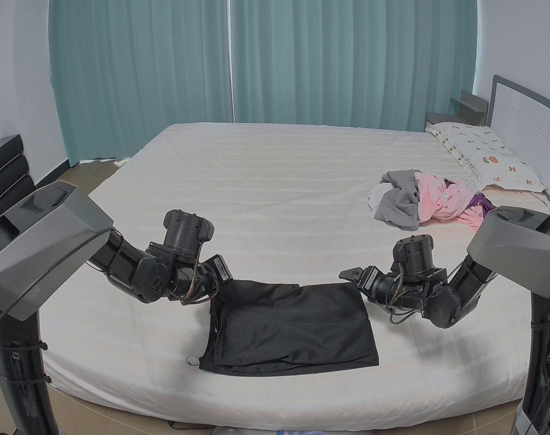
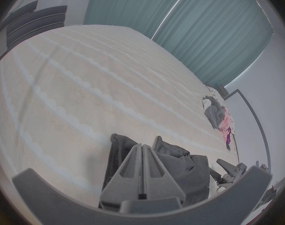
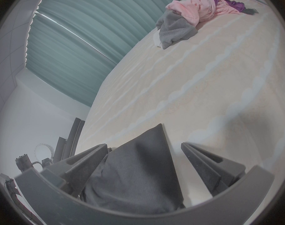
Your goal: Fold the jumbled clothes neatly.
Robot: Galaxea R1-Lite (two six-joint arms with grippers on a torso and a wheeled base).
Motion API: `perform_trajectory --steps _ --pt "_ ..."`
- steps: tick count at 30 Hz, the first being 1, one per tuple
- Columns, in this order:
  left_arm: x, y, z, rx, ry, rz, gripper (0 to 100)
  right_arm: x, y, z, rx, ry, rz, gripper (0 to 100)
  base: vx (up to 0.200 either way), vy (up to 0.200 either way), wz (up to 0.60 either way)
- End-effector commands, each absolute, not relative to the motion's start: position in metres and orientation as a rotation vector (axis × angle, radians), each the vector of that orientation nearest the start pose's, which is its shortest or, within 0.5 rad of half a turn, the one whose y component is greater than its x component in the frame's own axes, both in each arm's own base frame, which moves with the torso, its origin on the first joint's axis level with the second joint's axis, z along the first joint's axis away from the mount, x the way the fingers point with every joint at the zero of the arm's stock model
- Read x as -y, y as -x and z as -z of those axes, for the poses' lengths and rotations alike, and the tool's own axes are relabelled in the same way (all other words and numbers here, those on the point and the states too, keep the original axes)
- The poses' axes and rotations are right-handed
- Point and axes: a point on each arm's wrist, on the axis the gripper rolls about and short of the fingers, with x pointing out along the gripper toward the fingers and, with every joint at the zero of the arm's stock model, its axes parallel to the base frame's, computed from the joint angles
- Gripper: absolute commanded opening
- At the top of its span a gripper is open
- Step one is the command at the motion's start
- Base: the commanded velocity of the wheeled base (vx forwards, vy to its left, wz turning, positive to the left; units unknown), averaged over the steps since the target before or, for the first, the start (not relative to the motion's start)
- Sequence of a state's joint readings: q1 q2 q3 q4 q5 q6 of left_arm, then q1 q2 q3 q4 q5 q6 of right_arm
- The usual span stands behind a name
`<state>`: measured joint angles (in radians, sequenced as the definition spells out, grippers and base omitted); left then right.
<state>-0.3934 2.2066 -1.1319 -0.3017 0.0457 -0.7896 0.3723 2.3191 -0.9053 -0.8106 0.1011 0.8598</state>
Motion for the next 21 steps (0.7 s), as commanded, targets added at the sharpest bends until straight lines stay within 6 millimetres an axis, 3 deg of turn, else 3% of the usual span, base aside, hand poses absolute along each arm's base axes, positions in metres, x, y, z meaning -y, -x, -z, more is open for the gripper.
perform_trajectory --steps 1,9,10,13,21 --pt "0.139 -0.373 -0.054 -0.827 0.59 -0.021 0 -0.149 -0.377 0.022 -0.776 -0.733 -0.161 100 0.0 0.0 0.0" --pt "0.133 -0.375 -0.042 -0.853 0.591 -0.043 0 -0.154 -0.39 0.036 -0.766 -0.737 -0.158 100 0.0 0.0 0.0" --pt "0.133 -0.376 -0.041 -0.856 0.591 -0.044 0 -0.153 -0.392 0.037 -0.763 -0.737 -0.156 0 0.0 0.0 0.0" --pt "0.13 -0.38 -0.031 -0.861 0.592 -0.061 0 -0.15 -0.396 0.04 -0.756 -0.744 -0.142 0 0.0 0.0 0.0" --pt "0.112 -0.391 -0.033 -0.813 0.623 -0.084 0 -0.136 -0.4 0.035 -0.73 -0.763 -0.118 0 0.0 0.0 0.0"
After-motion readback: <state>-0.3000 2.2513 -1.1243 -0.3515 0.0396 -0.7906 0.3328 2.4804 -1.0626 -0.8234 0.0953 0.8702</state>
